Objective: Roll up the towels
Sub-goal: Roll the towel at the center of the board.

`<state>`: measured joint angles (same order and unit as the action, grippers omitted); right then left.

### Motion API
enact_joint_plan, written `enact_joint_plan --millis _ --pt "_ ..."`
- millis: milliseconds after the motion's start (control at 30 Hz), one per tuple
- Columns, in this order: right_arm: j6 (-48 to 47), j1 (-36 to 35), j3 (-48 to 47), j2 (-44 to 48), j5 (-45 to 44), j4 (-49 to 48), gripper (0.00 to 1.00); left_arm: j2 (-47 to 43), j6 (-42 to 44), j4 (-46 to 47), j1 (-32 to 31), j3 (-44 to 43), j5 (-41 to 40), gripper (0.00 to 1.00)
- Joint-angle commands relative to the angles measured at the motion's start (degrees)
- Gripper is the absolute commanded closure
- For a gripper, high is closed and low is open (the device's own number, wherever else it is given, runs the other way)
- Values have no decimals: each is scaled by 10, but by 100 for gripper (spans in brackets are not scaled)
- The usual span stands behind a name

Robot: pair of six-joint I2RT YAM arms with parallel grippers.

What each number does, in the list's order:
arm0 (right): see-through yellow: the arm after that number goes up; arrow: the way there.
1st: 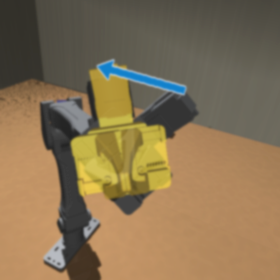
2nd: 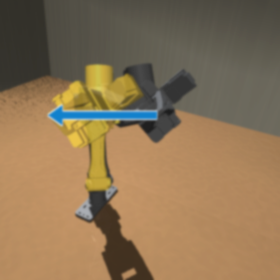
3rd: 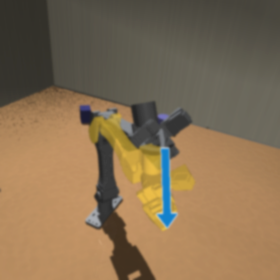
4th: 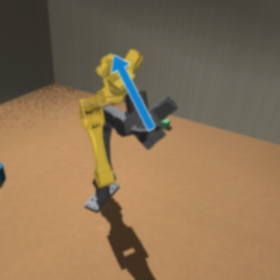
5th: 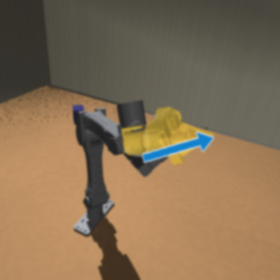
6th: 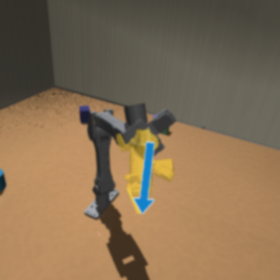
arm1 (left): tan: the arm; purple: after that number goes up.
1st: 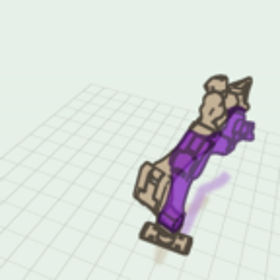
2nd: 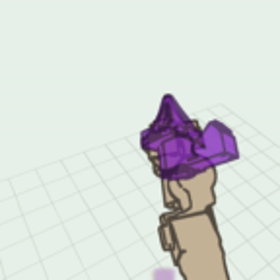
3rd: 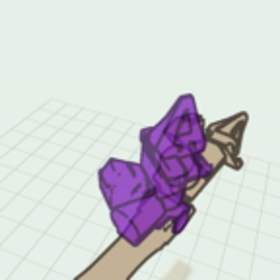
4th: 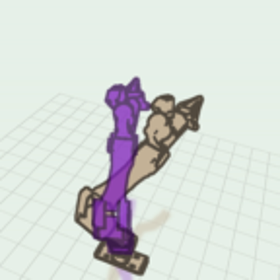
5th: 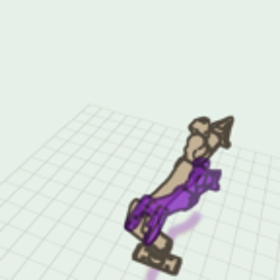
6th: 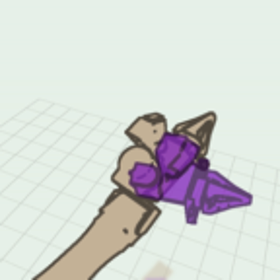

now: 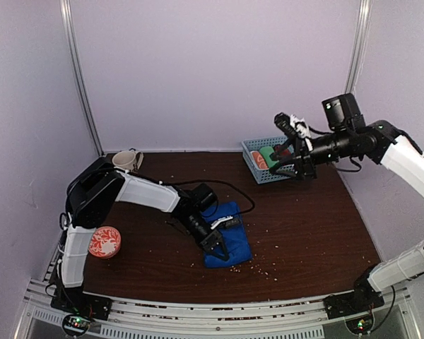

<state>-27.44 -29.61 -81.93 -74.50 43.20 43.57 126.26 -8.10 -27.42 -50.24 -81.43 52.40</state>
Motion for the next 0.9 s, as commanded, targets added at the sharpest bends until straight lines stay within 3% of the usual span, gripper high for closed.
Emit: enact_joint_plan --millis 0,133,333,733,867 --pt "-68 -106 113 -26 -71 15 53 52 -4 -49 18 -26 80 100" --pt "-75 -181 200 -46 -184 -60 55 76 6 -76 22 -53 89 100" --pt "-98 -262 239 -118 -308 -137 50 78 -1 -76 22 -56 79 100" --pt "-121 -301 244 -217 -334 -201 49 79 -3 -76 22 -54 60 100" --pt "-125 -301 252 -246 -340 -214 55 75 -5 -76 22 -52 44 100"
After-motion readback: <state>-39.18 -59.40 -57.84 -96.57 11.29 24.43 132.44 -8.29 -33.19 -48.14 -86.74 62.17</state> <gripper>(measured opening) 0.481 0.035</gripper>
